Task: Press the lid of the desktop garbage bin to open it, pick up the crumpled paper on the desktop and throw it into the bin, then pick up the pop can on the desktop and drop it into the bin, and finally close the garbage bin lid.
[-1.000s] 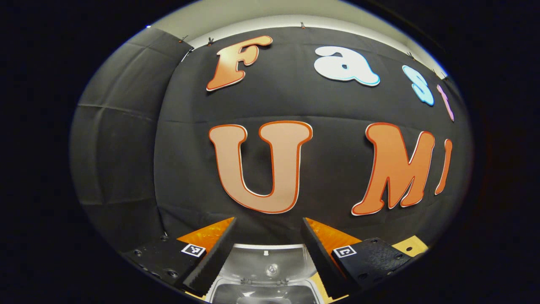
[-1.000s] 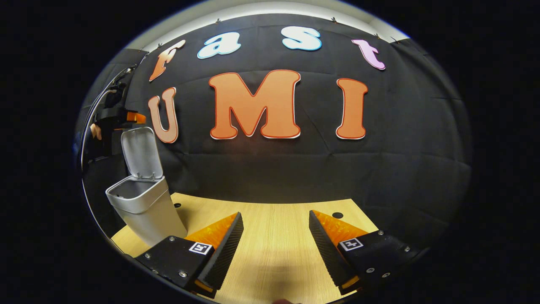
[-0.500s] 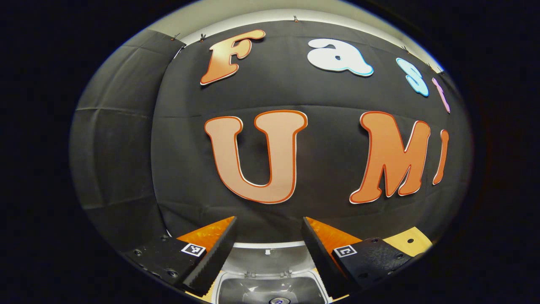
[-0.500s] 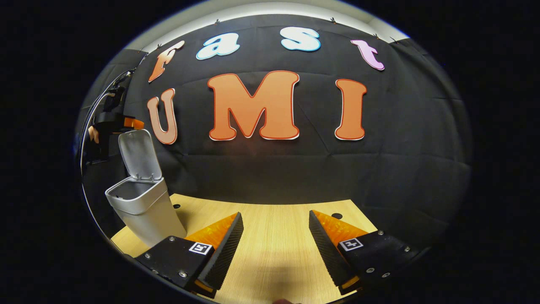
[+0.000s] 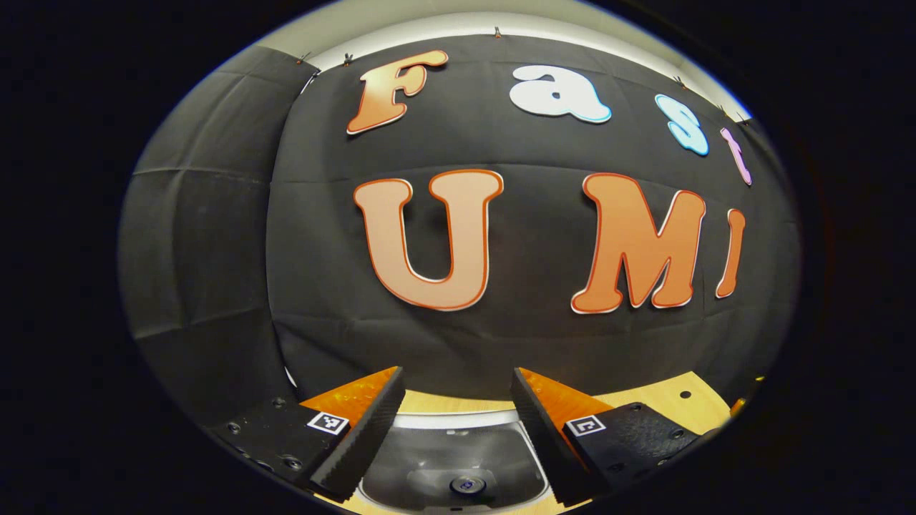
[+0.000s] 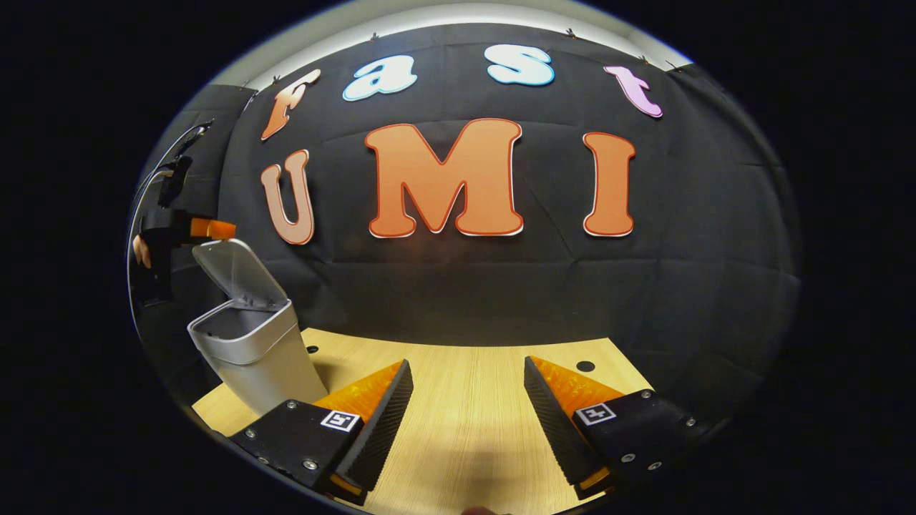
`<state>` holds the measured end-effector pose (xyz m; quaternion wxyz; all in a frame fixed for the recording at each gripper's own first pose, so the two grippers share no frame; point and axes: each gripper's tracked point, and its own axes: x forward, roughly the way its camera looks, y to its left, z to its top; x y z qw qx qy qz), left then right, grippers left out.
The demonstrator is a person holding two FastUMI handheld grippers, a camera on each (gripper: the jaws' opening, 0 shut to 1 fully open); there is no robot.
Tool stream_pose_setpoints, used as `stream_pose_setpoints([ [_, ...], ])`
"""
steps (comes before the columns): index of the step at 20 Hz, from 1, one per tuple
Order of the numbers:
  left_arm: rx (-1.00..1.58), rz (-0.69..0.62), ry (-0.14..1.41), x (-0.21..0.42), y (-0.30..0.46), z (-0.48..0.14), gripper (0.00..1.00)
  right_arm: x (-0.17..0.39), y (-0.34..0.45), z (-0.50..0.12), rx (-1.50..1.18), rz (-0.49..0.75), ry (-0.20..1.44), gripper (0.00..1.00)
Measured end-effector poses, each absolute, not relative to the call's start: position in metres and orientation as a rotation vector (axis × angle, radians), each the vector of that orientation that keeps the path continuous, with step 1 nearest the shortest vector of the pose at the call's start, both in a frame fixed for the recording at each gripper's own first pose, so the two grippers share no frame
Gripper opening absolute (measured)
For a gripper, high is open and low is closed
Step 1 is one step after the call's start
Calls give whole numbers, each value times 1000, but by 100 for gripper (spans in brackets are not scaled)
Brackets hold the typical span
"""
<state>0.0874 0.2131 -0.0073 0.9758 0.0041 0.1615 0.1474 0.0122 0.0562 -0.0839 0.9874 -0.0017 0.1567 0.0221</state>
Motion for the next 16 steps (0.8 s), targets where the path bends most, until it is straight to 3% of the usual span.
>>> stream_pose_setpoints([
  [12,-56,311,612,14,183,-129,94,10,54,-84,-13,73,321,93],
  [16,-72,330,562,22,186,-125,95,8,49,-85,-13,72,326,93],
])
